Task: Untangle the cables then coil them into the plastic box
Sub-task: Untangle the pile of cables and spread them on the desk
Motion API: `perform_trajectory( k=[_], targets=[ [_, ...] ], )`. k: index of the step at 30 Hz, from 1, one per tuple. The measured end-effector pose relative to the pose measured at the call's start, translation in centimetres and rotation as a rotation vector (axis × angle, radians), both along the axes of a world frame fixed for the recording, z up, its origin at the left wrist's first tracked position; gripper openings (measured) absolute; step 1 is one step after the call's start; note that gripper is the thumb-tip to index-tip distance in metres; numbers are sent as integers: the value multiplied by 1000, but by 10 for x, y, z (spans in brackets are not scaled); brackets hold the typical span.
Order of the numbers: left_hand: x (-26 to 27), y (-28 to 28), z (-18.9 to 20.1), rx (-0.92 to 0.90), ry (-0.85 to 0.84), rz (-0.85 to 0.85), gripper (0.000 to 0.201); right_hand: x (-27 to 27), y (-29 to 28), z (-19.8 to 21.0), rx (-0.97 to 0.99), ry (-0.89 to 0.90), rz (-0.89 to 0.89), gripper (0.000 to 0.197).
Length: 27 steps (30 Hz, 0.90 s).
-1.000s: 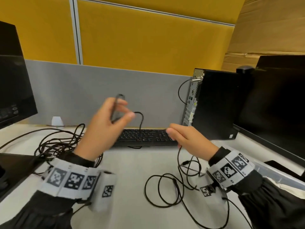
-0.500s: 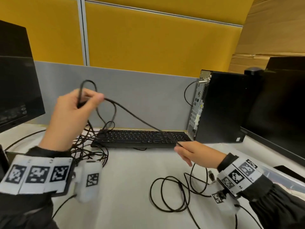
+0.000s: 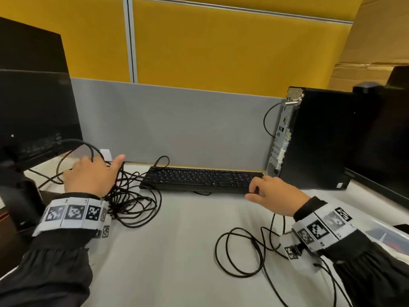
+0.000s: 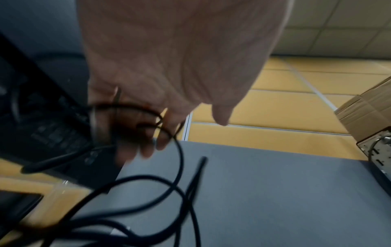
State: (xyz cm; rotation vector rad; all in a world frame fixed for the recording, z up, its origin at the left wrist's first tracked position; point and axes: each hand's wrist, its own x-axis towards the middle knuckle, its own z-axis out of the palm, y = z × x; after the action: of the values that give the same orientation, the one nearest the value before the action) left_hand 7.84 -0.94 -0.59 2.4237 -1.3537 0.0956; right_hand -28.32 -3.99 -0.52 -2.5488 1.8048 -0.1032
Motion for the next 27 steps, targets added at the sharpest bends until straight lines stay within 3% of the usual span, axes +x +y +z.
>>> perform_trajectory(
  k=[3,5,7,10,12,15,18,21,24,27],
  targets=[
    [16,-7,-14,108,35,-57,44,-15,7,4,-86,286,-262,46],
    [14,-8,-7,136,26,-43,36,-25,13,7,8,437,-324,55],
    [7,-7,0,144,-12,8,36,-32,16,5,155,455,-320,55],
    [-1,-7,3,142,-92,51,39,-38,16,-4,441,199,-292,42],
    [-9,-4,3,32,-152,24,37,-37,15,-6,547,-32,-250,33],
    [-20,1,3,-267,-257,-58,28,-27,14,1,493,-304,-117,32],
    [-22,0,0,-222,-244,-46,21,-14,13,12,403,-546,-19,33],
    [-13,-5,-2,-21,-43,-118,22,-3,10,22,305,-657,20,33],
    [-8,-2,4,-55,289,-211,28,5,9,25,256,-672,21,31],
    [-12,4,9,29,349,-249,50,14,8,23,241,-681,30,27]
  ],
)
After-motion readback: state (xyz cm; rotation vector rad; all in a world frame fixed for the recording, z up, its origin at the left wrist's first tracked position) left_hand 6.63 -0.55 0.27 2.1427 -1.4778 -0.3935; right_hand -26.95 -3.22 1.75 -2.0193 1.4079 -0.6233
